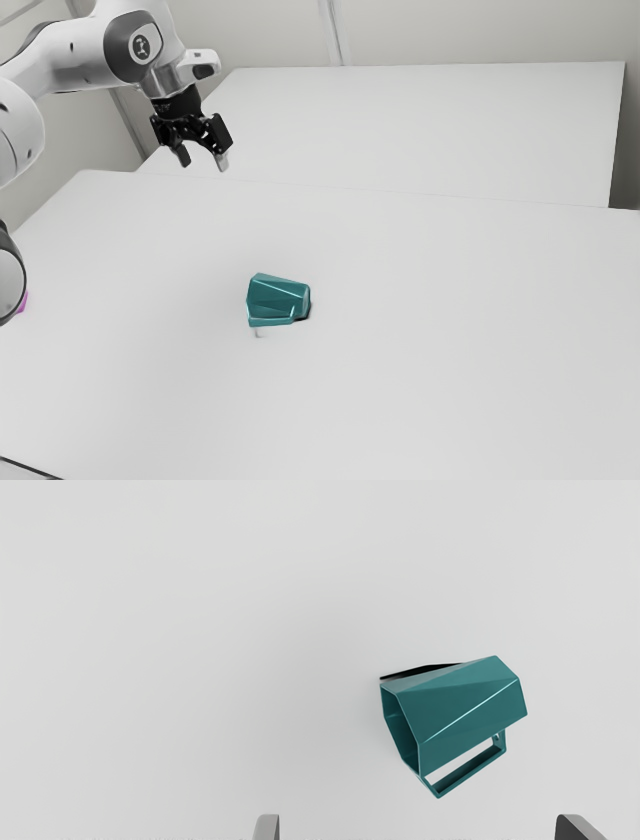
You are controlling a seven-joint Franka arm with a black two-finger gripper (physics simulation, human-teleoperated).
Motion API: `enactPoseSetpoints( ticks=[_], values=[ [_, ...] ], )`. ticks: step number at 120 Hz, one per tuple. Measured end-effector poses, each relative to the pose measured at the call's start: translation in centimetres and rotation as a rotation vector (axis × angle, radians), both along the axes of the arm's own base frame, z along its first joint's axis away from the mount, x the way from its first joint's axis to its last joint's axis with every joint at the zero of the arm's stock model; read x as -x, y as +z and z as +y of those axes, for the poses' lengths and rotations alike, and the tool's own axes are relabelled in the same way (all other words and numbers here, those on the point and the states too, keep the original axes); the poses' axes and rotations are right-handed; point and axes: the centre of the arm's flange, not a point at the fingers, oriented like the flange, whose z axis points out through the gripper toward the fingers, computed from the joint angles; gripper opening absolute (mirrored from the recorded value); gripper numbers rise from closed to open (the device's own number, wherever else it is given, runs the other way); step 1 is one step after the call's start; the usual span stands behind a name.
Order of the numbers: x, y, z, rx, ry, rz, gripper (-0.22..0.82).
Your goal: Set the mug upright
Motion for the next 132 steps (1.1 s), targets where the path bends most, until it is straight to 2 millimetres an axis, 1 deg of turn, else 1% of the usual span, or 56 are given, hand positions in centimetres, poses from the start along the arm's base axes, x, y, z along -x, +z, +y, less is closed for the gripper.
enactPoseSetpoints(
  ticks=[16,27,30,36,41,46,52,58,64,75,83,97,103,107,110,113,121,124,128,132],
  values=[
    [0.1,-0.1,0.0,0.002,-0.002,0.006,0.60],
    [0.2,-0.3,0.0,0.004,-0.003,0.020,0.60],
    [0.4,-0.6,0.0,0.005,-0.003,0.030,0.60],
    [1.4,-1.1,-0.2,0.015,-0.002,0.054,0.60],
    [2.3,-1.1,-0.2,0.047,0.006,0.063,0.60],
    [3.5,-1.1,0.1,0.088,0.025,0.071,0.60],
    [5.2,-1.7,1.0,0.157,0.060,0.089,0.60],
    [6.9,-3.0,2.1,0.229,0.101,0.104,0.60],
    [8.1,-4.8,3.4,0.298,0.142,0.112,0.60],
    [9.7,-8.8,5.8,0.434,0.222,0.111,0.60],
    [10.5,-11.8,7.6,0.533,0.284,0.086,0.60],
    [11.5,-15.9,11.2,0.644,0.390,0.018,0.60],
    [11.6,-17.5,12.0,0.681,0.416,-0.006,0.60],
    [11.4,-18.2,11.6,0.698,0.409,-0.018,0.61],
    [11.1,-18.8,10.6,0.708,0.391,-0.019,0.61],
    [10.6,-19.3,9.1,0.714,0.361,-0.016,0.60],
    [9.4,-20.4,4.3,0.726,0.258,0.001,0.60],
    [9.0,-20.8,2.9,0.730,0.228,0.007,0.60],
    [8.8,-21.5,2.0,0.736,0.204,0.010,0.60],
    [8.6,-22.0,1.9,0.742,0.194,0.006,0.60]
  ],
)
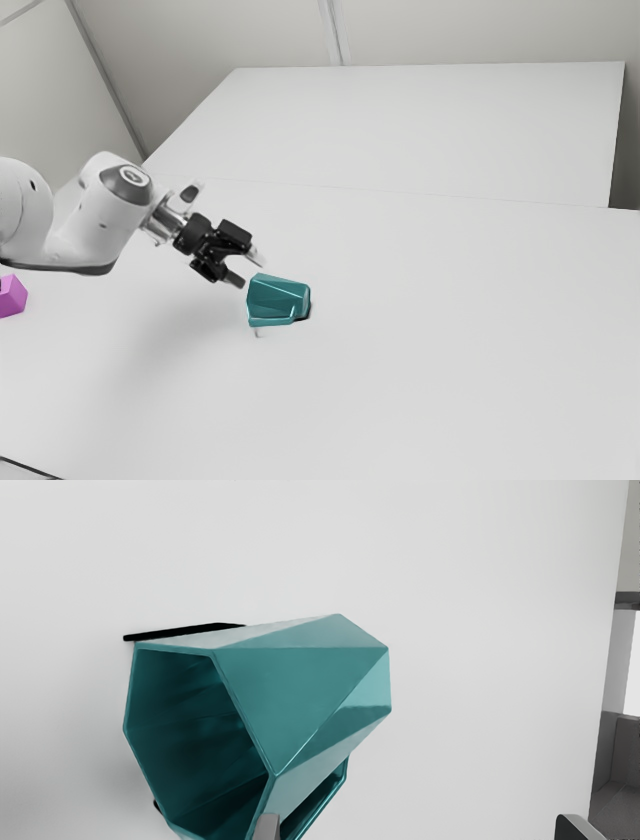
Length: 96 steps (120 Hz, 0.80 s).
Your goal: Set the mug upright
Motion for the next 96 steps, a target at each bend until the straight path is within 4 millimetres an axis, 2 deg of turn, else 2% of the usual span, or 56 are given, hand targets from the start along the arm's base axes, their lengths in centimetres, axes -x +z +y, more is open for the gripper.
enactPoseSetpoints(
  ticks=[15,36,46,80,84,96],
  values=[
    [-0.2,-1.1,0.8,0.012,-0.006,-0.036,0.60],
    [-0.3,-2.3,0.5,0.026,-0.047,-0.067,0.60],
    [-0.9,-2.7,0.6,0.034,-0.048,-0.093,0.60],
    [-1.7,-5.7,-1.0,0.065,-0.079,-0.120,0.60],
    [-1.7,-5.8,-1.1,0.069,-0.083,-0.124,0.54],
    [-1.8,-5.4,-1.2,0.076,-0.094,-0.143,0.26]
  ],
)
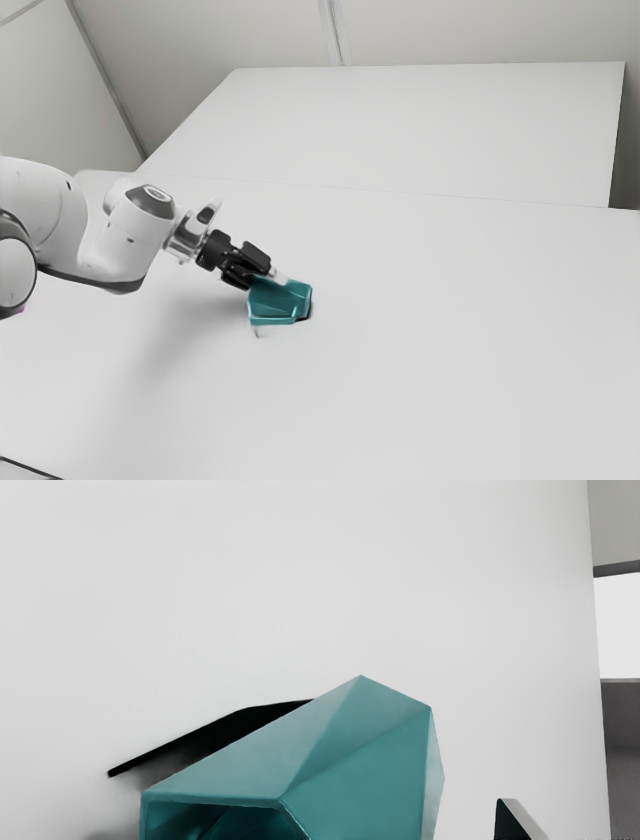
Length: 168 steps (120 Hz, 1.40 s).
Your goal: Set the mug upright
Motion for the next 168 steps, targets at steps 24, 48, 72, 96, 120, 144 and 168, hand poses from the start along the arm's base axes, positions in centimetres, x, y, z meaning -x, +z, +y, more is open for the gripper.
enactPoseSetpoints(
  ticks=[24,48,72,96,120,144,168],
  values=[
    [0.0,0.6,-0.2,0.011,-0.026,-0.028,-0.04],
    [0.1,3.4,-0.3,0.013,-0.047,-0.088,-0.13],
    [0.3,8.5,-0.2,-0.041,-0.103,-0.157,-0.16],
    [-1.2,14.6,1.9,-0.426,-0.270,-0.144,-0.17],
    [-2.5,13.0,0.8,-0.713,-0.331,-0.081,-0.17],
    [-2.8,8.7,-1.2,-0.790,-0.304,-0.033,-0.18],
    [-3.5,6.7,-1.8,-0.818,-0.247,-0.008,-0.18]
  ],
)
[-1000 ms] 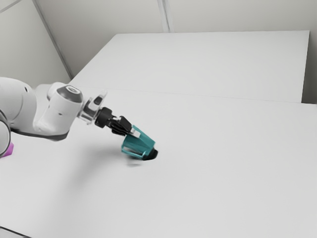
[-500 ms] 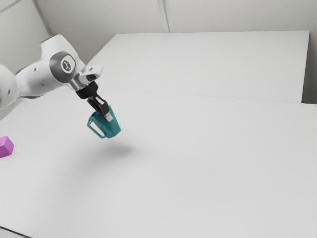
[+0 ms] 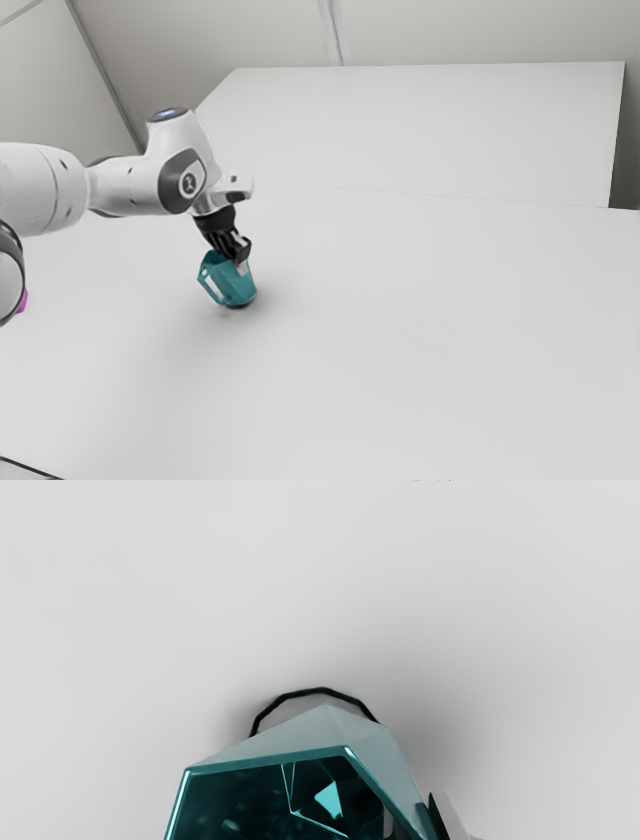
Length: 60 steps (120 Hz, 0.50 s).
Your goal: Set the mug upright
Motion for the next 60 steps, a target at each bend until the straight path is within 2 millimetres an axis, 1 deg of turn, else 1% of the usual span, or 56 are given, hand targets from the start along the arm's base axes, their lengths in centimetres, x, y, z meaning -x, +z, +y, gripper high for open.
enactPoseSetpoints(
  ticks=[8,15,23,31,36,44,60],
  values=[
    [-0.1,-0.4,-0.1,-0.004,0.021,0.000,-0.16],
    [-0.2,-0.7,-0.1,-0.002,0.039,0.002,-0.09],
    [-0.2,-0.6,-0.1,0.001,0.057,0.000,0.06],
    [-0.2,-0.1,-0.1,0.002,0.071,-0.008,0.20],
    [-0.1,0.6,-0.1,0.003,0.079,-0.016,0.27],
    [0.1,2.3,-0.2,0.004,0.090,-0.036,0.36],
    [0.6,5.7,-0.2,0.010,0.108,-0.061,0.47]
  ],
)
